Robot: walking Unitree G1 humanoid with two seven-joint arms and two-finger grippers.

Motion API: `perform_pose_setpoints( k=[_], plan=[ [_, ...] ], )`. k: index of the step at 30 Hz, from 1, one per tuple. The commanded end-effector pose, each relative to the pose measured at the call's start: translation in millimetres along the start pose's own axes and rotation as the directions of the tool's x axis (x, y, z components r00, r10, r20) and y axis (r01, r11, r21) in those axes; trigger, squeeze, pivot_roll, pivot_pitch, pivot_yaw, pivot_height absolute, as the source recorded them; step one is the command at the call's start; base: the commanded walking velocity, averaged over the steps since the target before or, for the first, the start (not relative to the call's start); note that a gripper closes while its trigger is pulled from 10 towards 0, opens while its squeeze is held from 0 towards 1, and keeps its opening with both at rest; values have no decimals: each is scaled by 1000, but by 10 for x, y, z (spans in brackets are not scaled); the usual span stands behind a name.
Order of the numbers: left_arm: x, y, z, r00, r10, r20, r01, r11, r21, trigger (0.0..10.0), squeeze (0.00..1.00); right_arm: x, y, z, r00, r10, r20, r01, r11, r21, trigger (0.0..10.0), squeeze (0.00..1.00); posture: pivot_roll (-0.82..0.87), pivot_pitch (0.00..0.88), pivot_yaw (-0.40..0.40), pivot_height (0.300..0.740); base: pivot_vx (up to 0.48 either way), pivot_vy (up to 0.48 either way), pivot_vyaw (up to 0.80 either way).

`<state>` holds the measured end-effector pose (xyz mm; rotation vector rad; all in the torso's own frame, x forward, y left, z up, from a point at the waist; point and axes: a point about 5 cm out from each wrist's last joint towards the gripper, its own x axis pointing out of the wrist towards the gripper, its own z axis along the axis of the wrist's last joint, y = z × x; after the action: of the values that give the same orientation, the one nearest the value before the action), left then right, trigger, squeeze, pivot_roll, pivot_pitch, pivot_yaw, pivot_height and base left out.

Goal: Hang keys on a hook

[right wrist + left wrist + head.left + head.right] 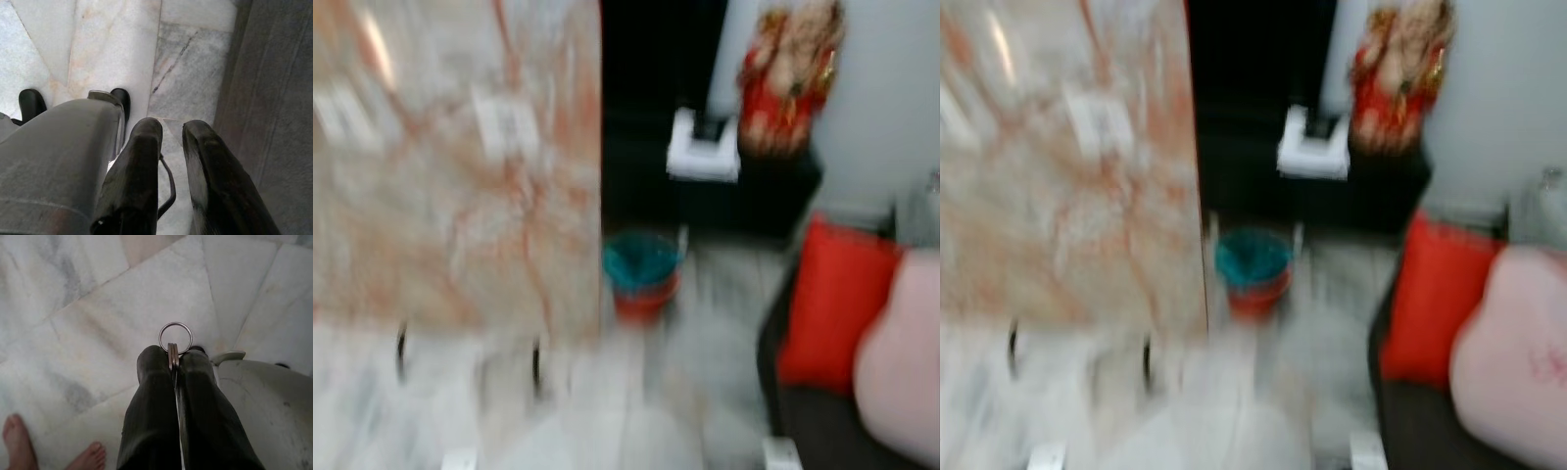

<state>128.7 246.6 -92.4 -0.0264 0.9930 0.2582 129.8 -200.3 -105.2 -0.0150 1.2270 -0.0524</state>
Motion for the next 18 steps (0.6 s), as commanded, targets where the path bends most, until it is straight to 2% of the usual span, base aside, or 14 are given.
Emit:
perform_pose_setpoints(
  k=[1, 6, 8, 9, 10, 11, 12, 13, 14, 15, 17, 18],
  plan=[
    [-4, 8, -24, 1000, 2, -13, -2, 1000, 4, 10000, 0, -3, -24, -22, 1000, -5, -6, 5, 1000, -4, 10000, 0, -18, 0, -28, 740, 0, 0, 0],
    [-7, 21, 16, 999, 30, 36, -31, 999, 19, 10000, 0, -4, -29, -21, 1000, -3, -2, 3, 1000, 2, 10000, 0, -24, 0, -29, 740, 0, 0, 0],
    [-15, 46, 52, 994, 74, 84, -76, 997, 24, 10000, 0, -4, -30, -22, 1000, -3, -1, 3, 1000, 4, 10000, 0, -26, 0, -29, 740, 0, 0, 0],
    [-19, 53, 65, 990, 89, 105, -91, 996, 13, 10000, 0, -4, -31, -23, 1000, -3, 0, 3, 1000, 4, 10000, 0, -27, 0, -29, 740, 0, 0, 0],
    [-37, 72, 113, 975, 135, 174, -134, 991, -17, 10000, 0, -5, -36, -22, 1000, -2, 1, 2, 1000, 4, 10000, 0, -22, 0, -32, 740, 0, 0, 0],
    [-39, 73, 118, 973, 140, 182, -138, 990, -20, 10000, 0, -5, -38, -21, 1000, -2, 2, 2, 1000, 4, 10000, 0, -20, 0, -34, 740, 0, 0, 0],
    [-15, 60, 311, 958, 145, 248, -148, 989, -6, 10000, 0, -5, -39, -21, 1000, -2, 2, 2, 1000, 4, 10000, 0, -19, 0, -35, 740, 0, 0, 0],
    [1, 35, 594, 927, 149, 345, -160, 987, 3, 10000, 0, -5, -40, -21, 1000, -2, 1, 2, 1000, 2, 10000, 0, -18, 0, -36, 740, 0, 0, 0],
    [-15, 56, 999, 869, 159, 468, -181, 983, 3, 10000, 0, -6, -41, -21, 1000, -2, 1, 2, 1000, 0, 10000, 0, -18, 0, -36, 740, 0, 0, 0],
    [-55, 65, 1288, 816, 162, 554, -195, 981, 1, 10000, 0, -6, -43, -22, 1000, -2, 0, 2, 1000, -2, 10000, 0, -18, 0, -35, 740, 0, 0, 0],
    [-160, 78, 1625, 727, 157, 669, -217, 976, 7, 10000, 0, -6, -44, -23, 1000, -3, 0, 3, 1000, -4, 10000, 0, -17, 0, -32, 740, 0, 0, 0],
    [-160, 78, 1625, 727, 157, 669, -217, 976, 7, 10000, 0, -6, -44, -23, 1000, -3, 0, 3, 1000, -4, 10000, 0, -17, 0, -32, 740, 0, 0, 0]
  ],
)
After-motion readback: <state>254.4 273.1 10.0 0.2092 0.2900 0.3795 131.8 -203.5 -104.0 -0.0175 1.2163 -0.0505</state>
